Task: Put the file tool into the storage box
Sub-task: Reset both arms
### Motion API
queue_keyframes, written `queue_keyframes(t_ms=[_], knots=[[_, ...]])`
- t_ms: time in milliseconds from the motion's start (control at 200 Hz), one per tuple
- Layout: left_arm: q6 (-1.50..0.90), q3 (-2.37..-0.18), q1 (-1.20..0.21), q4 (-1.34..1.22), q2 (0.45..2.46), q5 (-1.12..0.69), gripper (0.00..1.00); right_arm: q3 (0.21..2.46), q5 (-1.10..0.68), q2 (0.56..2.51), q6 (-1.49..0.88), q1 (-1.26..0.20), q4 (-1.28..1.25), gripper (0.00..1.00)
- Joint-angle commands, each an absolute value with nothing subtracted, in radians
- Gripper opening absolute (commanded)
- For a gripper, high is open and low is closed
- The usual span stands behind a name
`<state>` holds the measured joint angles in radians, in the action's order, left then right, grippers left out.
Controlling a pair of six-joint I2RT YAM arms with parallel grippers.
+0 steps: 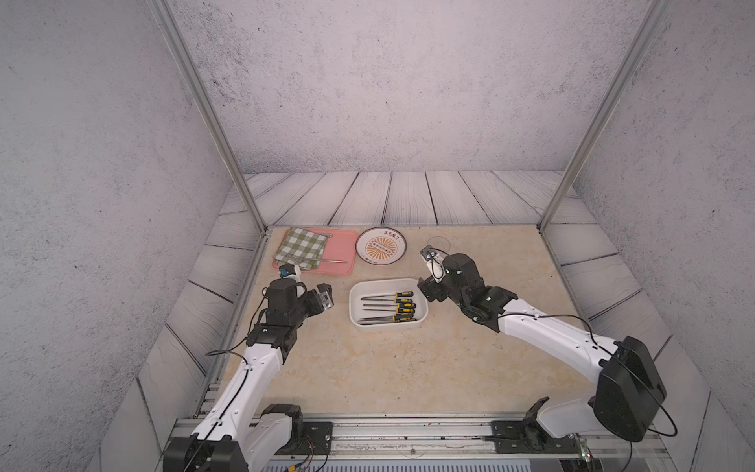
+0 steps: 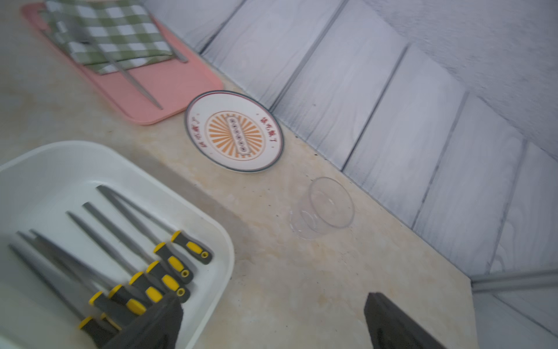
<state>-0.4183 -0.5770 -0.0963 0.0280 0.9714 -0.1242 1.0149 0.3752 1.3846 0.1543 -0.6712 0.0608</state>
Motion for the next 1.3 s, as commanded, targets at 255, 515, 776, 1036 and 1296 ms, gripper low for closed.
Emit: queue_keyframes(t_ms=[255, 515, 776, 1036, 1296], knots=[[-0.211, -0.499, -0.100, -0.389, 1.174, 0.171, 0.98, 0.717, 0.728, 1.280, 0.016, -0.408, -0.170, 0.99], [-0.066, -0.505, -0.061, -0.563, 1.288, 0.204, 0.98, 0.581, 0.659, 1.341, 0.010, -0.224, -0.404, 0.99], [-0.083, -0.490, -0.009, -0.566, 1.290, 0.187, 0.98, 0.575, 0.636, 1.394, 0.056, -0.180, -0.464, 0.99], [-0.080, -0.371, 0.000, -0.796, 1.409, 0.184, 0.98, 0.459, 0.575, 1.388, 0.068, -0.175, -0.604, 0.99], [-0.036, -0.443, 0.014, -0.778, 1.534, 0.055, 0.98, 0.443, 0.540, 1.407, 0.085, -0.173, -0.646, 0.99]])
